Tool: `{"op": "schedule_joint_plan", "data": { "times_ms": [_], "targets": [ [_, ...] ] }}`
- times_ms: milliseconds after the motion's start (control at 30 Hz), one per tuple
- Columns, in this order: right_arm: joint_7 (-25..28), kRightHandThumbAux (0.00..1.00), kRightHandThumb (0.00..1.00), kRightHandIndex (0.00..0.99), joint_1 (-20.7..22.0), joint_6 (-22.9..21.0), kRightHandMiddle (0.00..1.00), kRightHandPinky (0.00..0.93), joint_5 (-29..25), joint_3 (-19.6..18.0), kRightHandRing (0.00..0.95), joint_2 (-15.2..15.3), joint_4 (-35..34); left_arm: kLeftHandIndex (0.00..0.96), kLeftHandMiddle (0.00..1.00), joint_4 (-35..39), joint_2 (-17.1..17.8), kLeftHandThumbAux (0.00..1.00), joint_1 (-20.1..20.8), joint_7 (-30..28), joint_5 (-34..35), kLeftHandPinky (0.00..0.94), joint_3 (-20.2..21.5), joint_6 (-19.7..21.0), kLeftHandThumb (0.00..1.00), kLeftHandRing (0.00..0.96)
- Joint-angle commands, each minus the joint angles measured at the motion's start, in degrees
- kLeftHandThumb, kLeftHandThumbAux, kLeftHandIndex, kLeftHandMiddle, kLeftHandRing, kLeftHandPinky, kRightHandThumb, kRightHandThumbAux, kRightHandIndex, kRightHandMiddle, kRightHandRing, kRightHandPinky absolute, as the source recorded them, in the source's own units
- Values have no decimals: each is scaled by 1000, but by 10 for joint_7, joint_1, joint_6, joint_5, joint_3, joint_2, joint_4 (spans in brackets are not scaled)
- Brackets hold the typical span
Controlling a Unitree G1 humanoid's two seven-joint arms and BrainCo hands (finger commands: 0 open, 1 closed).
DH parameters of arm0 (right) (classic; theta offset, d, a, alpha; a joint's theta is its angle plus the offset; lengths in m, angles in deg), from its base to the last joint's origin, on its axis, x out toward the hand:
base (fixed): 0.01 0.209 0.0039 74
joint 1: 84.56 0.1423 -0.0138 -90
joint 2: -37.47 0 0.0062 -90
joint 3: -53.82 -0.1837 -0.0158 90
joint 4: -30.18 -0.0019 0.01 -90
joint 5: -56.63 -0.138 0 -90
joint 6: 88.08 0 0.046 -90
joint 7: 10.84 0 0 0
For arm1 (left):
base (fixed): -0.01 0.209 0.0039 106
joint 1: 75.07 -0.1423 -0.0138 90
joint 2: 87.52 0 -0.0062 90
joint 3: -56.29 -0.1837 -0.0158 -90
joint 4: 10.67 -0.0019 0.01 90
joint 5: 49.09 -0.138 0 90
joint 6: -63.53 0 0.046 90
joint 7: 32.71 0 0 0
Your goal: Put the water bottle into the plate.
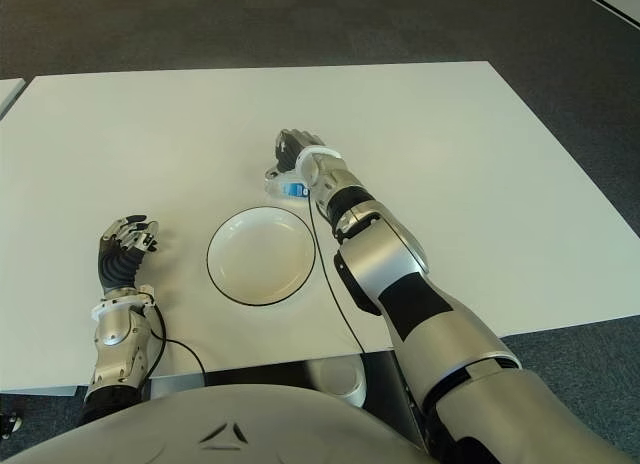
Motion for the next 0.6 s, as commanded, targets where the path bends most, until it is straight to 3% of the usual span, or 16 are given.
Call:
{"op": "schedule_joint_plan", "data": {
  "times_ms": [33, 267, 600],
  "targets": [
    [7, 727, 705, 439, 6, -12, 816, 839, -25, -25, 808, -7, 0, 400, 515, -7, -2, 677, 2, 1, 0, 611, -2, 14, 836, 633],
    [9, 728, 702, 438, 10, -12, 861, 850, -36, -41, 845, -10, -1, 404, 504, -10, -2, 677, 7, 2, -1, 599, -2, 10, 835, 621],
    [3, 728, 701, 437, 14, -7, 866, 849, -27, -35, 853, -8, -2, 405, 500, -9, -7, 677, 8, 3, 2, 618, -1, 9, 836, 621]
  ]
}}
